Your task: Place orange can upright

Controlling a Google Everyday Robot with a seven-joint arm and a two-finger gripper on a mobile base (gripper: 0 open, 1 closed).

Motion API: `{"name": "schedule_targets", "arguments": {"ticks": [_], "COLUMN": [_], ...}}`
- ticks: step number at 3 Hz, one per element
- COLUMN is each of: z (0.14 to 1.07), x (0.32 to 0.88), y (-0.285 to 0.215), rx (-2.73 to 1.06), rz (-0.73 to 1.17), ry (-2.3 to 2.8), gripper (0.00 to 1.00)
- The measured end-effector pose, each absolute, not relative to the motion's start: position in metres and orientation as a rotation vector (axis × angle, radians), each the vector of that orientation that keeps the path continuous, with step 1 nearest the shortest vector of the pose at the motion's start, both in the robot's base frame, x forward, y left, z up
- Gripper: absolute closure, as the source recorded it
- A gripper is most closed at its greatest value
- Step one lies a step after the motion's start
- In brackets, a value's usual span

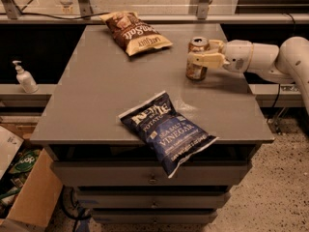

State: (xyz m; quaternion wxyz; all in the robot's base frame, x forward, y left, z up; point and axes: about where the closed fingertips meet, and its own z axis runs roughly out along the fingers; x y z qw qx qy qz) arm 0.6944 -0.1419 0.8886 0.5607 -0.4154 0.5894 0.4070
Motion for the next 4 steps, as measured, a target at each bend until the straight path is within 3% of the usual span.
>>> {"name": "schedule_targets", "arguments": {"ticks": [1, 2, 4], "z": [0.889, 0.881, 0.876], "x": [0.694, 0.685, 0.672], "y": [-0.142, -0.154, -0.185], "rx": [-0.979, -0.999, -1.019], "rz": [0.959, 0.946, 0.895], "ry": [1.389, 1.418, 1.473], "gripper": [0.13, 0.00, 0.00]}}
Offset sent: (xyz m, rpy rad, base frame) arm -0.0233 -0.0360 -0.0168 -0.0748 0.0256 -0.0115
